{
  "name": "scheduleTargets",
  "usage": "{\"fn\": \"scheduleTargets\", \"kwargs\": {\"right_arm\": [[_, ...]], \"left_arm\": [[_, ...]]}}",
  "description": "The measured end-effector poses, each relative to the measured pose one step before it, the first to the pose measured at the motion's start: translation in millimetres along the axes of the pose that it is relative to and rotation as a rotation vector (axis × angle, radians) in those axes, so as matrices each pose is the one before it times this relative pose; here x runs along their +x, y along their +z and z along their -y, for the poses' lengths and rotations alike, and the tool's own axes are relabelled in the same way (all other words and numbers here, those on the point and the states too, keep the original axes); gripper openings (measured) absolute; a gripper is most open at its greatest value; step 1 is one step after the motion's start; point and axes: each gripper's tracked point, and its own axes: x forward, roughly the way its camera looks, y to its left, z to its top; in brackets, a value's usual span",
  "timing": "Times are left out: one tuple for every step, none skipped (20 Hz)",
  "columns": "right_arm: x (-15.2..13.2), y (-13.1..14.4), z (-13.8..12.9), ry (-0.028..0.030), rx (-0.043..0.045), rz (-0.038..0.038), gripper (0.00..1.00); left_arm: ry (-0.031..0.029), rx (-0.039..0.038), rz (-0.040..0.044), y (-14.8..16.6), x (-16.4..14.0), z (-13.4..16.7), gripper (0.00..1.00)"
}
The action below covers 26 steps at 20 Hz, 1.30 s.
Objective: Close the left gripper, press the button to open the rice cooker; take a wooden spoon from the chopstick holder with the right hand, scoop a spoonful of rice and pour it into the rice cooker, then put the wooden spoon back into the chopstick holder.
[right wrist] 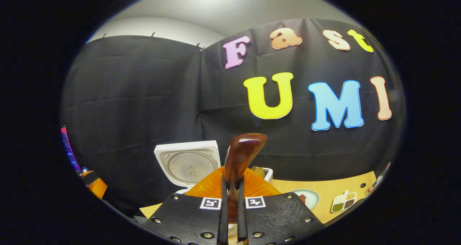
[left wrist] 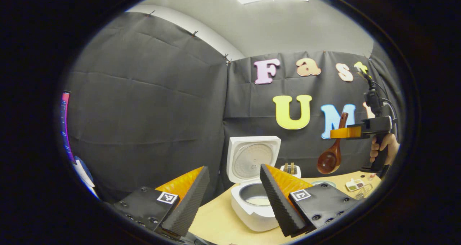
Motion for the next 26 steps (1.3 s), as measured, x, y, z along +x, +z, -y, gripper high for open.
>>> {"fn": "scheduleTargets", "kwargs": {"right_arm": [[-6.15,-0.50,9.90,-0.01717,0.00587,0.00073,0.10],[-5.26,0.07,10.83,-0.01766,0.00817,-0.00277,0.10],[-4.13,-0.09,11.84,-0.01725,0.00708,-0.00085,0.10],[-5.09,-0.49,11.91,-0.01643,0.00870,-0.00208,0.10],[-4.45,-0.14,11.17,-0.01809,0.00976,0.00098,0.10],[-5.16,0.00,11.08,-0.01727,0.00804,-0.00200,0.10],[-4.22,-1.13,11.56,-0.01676,0.00752,-0.00144,0.10],[-4.31,0.23,12.44,-0.01858,0.00658,0.00030,0.10],[-2.62,0.13,12.24,-0.01789,0.00626,0.00006,0.10],[-3.73,0.06,12.02,-0.01903,0.00541,-0.00179,0.10],[-3.30,-0.56,12.20,-0.01836,0.00700,0.00001,0.10],[-3.10,-0.90,13.06,-0.01924,0.00684,-0.00087,0.10],[-2.76,-2.49,11.27,-0.01828,0.00696,-0.00297,0.10],[-2.87,-0.79,13.49,-0.02031,0.00673,-0.00211,0.10],[-3.01,-1.95,13.12,-0.02051,0.00609,-0.00339,0.10],[-2.55,-1.69,13.34,-0.02162,0.00447,-0.00198,0.10],[-2.61,-1.27,14.93,-0.02120,0.00604,-0.00287,0.10],[-1.95,-2.67,14.08,-0.02229,0.00531,-0.00439,0.10],[-1.24,-4.30,12.73,-0.02090,0.00721,-0.00637,0.10],[-1.56,-3.65,12.81,-0.02051,0.00743,-0.00585,0.10],[-0.45,-3.95,12.08,-0.01941,0.00772,-0.00559,0.10],[-1.38,-3.34,13.04,-0.02012,0.00640,-0.00452,0.10],[-1.16,-4.86,11.59,-0.01959,0.00413,-0.00383,0.10],[0.36,-4.60,11.91,-0.01899,0.00114,-0.00482,0.10],[0.74,-4.74,11.31,-0.02013,0.00121,-0.00411,0.10],[0.58,-5.68,10.87,-0.01805,0.00043,-0.00584,0.10]], "left_arm": [[-0.00814,-0.00025,0.00333,2.07,1.21,6.64,1.00],[-0.00871,0.00043,0.00386,1.57,0.96,7.68,1.00],[-0.00698,0.00251,0.00455,2.94,1.92,6.35,1.00],[-0.00705,0.00222,0.00371,0.29,1.39,7.53,1.00],[-0.00832,0.00090,0.00248,0.69,1.09,5.97,1.00],[-0.00818,-0.00037,0.00127,1.15,0.71,6.47,1.00],[-0.00826,-0.00008,-0.00057,0.21,1.38,7.56,1.00],[-0.00784,0.00077,-0.00101,-0.59,2.14,6.97,1.00],[-0.00736,0.00106,-0.00078,0.04,0.97,7.00,1.00],[-0.00729,0.00144,0.00088,0.36,0.59,7.01,1.00],[-0.00679,0.00164,0.00083,1.26,1.20,6.16,1.00],[-0.00770,0.00023,0.00095,0.55,1.29,6.34,1.00],[-0.00686,-0.00013,0.00052,1.39,0.79,6.07,0.99],[-0.00623,-0.00034,-0.00042,0.19,2.13,5.33,0.97],[-0.00620,-0.00066,0.00001,-0.35,1.31,6.18,0.91],[-0.00632,-0.00091,0.00013,1.32,1.48,7.80,0.94],[-0.00623,-0.00040,0.00090,0.83,2.09,5.92,0.97],[-0.00573,0.00103,0.00037,-0.05,-0.04,5.89,1.00],[-0.00595,0.00144,-0.00047,1.52,1.02,6.44,0.99],[-0.00626,0.00256,0.00021,-0.12,1.19,5.35,0.99],[-0.00549,0.00368,-0.00025,-0.63,0.21,6.26,0.98],[-0.00592,0.00310,-0.00072,0.67,0.48,5.70,0.98],[-0.00563,0.00240,-0.00141,0.95,0.45,5.52,0.98],[-0.00483,0.00208,-0.00215,-0.27,0.18,4.88,0.98],[-0.00338,0.00132,-0.00176,0.05,-0.06,3.47,0.98],[-0.00285,0.00127,-0.00176,0.75,0.14,4.06,0.98]]}}
